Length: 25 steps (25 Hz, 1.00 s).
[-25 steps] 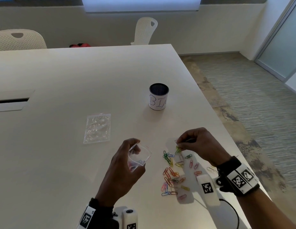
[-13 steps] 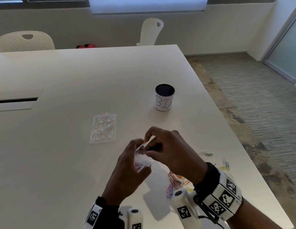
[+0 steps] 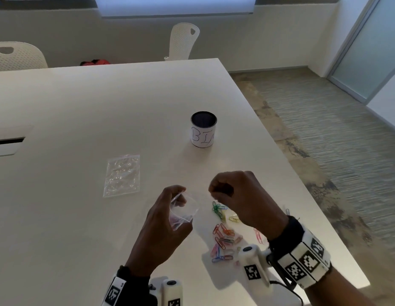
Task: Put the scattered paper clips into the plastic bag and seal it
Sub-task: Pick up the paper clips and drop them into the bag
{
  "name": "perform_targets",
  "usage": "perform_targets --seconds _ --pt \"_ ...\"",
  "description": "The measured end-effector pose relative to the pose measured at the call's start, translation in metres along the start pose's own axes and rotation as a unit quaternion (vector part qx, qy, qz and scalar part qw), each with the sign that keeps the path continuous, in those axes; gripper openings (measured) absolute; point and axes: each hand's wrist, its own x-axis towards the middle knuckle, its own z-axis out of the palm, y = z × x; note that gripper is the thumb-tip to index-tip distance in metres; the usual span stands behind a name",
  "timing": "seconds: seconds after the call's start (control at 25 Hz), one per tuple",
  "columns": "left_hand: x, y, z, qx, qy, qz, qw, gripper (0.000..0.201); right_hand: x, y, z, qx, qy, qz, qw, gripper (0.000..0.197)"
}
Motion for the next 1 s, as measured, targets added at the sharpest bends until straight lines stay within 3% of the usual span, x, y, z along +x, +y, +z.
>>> perform_targets --seconds 0.12,0.24,0.36,0.56,0.72,0.92,1.0 --pt "0.001 -0.001 0.002 -0.010 -0.008 -0.002 1.000 0.070 -0.020 0.053 -0.026 -0.103 -0.009 0.105 0.989 0.027" --pt "0.003 0.001 0.002 -0.009 -0.014 -0.005 1.000 0.070 -0.050 0.098 -0.060 -0.229 -0.081 0.246 0.938 0.062" --pt "0.003 0.001 0.003 -0.015 -0.020 -0.006 1.000 0.070 -0.074 0.120 -0.075 -0.247 -0.129 0.321 0.905 0.073" --pt "0.003 0.003 0.004 -0.014 -0.026 -0.008 1.000 0.070 -0.079 0.127 -0.063 -0.232 -0.064 0.291 0.926 0.040" --pt "0.002 0.004 0.003 -0.012 -0.024 -0.008 1.000 0.069 -0.066 0.114 -0.030 -0.188 -0.017 0.250 0.950 0.024" --pt "0.002 0.004 0.003 -0.016 -0.022 -0.007 1.000 0.068 -0.045 0.092 -0.015 -0.063 -0.026 0.208 0.976 0.030" --pt "0.002 0.004 0.002 -0.014 -0.018 -0.006 1.000 0.067 -0.044 0.091 -0.025 -0.062 -0.043 0.200 0.977 0.047"
